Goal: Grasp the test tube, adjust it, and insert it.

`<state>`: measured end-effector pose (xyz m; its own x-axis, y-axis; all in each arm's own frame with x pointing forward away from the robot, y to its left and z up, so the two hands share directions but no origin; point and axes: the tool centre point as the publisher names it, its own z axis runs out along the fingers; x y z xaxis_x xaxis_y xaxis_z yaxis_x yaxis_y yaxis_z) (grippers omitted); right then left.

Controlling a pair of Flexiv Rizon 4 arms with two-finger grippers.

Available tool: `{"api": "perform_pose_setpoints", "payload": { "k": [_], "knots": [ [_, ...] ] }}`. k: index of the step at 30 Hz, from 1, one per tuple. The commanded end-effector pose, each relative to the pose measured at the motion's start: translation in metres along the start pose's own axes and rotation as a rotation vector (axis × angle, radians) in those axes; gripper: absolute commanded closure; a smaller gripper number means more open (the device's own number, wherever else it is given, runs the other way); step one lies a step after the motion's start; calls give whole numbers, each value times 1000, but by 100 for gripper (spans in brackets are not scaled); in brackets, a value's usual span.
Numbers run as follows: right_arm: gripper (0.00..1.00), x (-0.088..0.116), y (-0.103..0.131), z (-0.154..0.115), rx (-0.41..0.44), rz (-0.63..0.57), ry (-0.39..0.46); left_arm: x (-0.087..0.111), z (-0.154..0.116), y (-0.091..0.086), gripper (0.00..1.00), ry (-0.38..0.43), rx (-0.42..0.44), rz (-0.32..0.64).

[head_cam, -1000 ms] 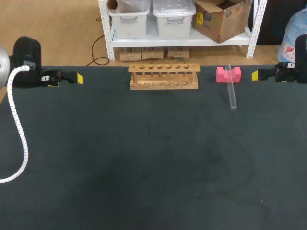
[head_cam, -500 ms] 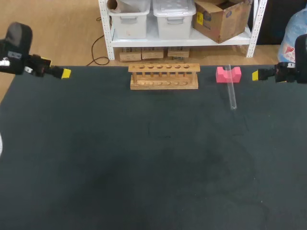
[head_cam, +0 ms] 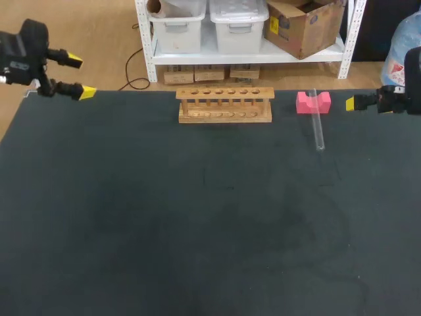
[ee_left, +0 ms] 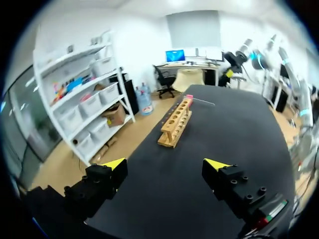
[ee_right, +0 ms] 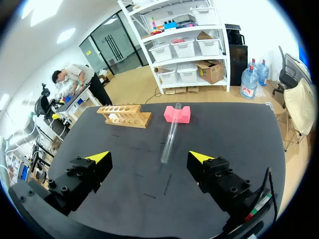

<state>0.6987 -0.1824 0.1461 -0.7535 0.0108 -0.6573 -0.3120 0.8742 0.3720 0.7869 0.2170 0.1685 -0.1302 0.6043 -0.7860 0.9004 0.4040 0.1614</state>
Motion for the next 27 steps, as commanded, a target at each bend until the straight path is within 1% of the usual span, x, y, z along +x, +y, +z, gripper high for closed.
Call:
{"api": "perform_pose_setpoints", "payload": {
  "k": [1,5,8,10,12,16,27],
  "knots": [
    [0,0,1,-2,5,0,1,-7,27,27,0,32,188,39],
    [0,0,1,-2,5,0,1,-12,44,37,0,49,223,87],
    [0,0,1,-2,5,0,1,-13,57,41,0,30,268,106],
    [0,0,1,-2,5,0,1,-13,64,41,0,0,306,112],
    [0,0,1,-2,5,0,1,-14,70,41,0,-28,330,131],
    [0,0,1,-2,5,0,1,-14,82,39,0,-37,363,128],
    [0,0,1,-2,5,0,1,-22,111,31,0,-17,412,132]
  ]
}}
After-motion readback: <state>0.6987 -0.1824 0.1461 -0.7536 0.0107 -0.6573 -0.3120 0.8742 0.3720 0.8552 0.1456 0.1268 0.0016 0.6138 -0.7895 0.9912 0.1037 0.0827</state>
